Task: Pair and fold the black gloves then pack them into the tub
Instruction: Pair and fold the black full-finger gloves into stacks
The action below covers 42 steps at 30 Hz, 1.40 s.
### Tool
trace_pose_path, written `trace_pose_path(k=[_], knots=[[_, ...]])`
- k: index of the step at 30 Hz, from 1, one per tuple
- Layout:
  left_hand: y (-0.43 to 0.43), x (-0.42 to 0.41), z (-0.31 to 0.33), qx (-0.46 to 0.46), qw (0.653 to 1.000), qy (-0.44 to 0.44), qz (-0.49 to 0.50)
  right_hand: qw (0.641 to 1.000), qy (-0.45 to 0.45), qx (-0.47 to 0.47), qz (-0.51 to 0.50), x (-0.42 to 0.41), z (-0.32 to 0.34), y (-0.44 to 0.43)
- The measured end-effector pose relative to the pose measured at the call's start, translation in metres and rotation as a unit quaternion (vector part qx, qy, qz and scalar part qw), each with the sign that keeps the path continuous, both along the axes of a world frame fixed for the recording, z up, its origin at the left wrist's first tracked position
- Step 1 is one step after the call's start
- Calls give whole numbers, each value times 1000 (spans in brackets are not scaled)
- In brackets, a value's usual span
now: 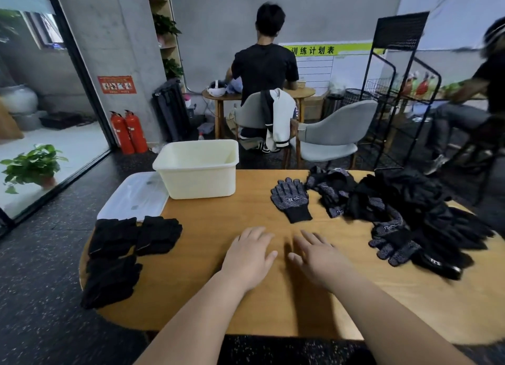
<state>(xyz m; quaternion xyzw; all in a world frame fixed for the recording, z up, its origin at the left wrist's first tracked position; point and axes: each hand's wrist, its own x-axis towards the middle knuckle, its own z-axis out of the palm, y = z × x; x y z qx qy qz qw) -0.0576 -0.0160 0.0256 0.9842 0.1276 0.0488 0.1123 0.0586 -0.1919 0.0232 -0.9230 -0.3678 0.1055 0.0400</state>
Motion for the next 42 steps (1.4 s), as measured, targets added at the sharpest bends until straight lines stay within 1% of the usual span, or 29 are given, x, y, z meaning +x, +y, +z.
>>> trace_pose_path(k=[4, 7, 11, 15, 19, 23, 27, 29, 32, 35, 38, 42], knots=[[-17, 14, -21, -6, 1000, 20, -17, 1000, -3, 4, -23, 5, -19, -23], [-28, 24, -33, -10, 999, 26, -29, 999, -38, 20, -27, 11, -36, -36], [-37, 36, -41, -9, 999, 12, -28, 996, -72, 44, -35, 19, -46, -44], [-46, 49, -49, -12, 1000, -12, -22, 989, -107, 65, -81, 34, -48, -52], [-50, 49, -55, 2, 1000, -27, -16, 974, -155, 75, -145, 52, -48, -53], [-51, 49, -54, 8, 999, -31, -20, 965, -158, 82, -192, 74, -48, -42], [-50, 50, -57, 5, 999, -31, -14, 964, -121, 73, -226, 92, -48, -32], [-50, 51, -58, 5, 999, -32, -13, 961, -118, 80, -236, 93, -49, -32], [-50, 50, -58, 5, 999, -36, -12, 955, -154, 108, -231, 89, -53, -33], [-51, 49, -58, 0, 999, -45, -9, 947, -216, 156, -179, 81, -57, -34], [-51, 49, -58, -6, 998, -59, -7, 930, -271, 210, -134, 65, -63, -34], [-51, 47, -57, -21, 996, -80, -11, 923, -285, 245, -86, 38, -73, -37]])
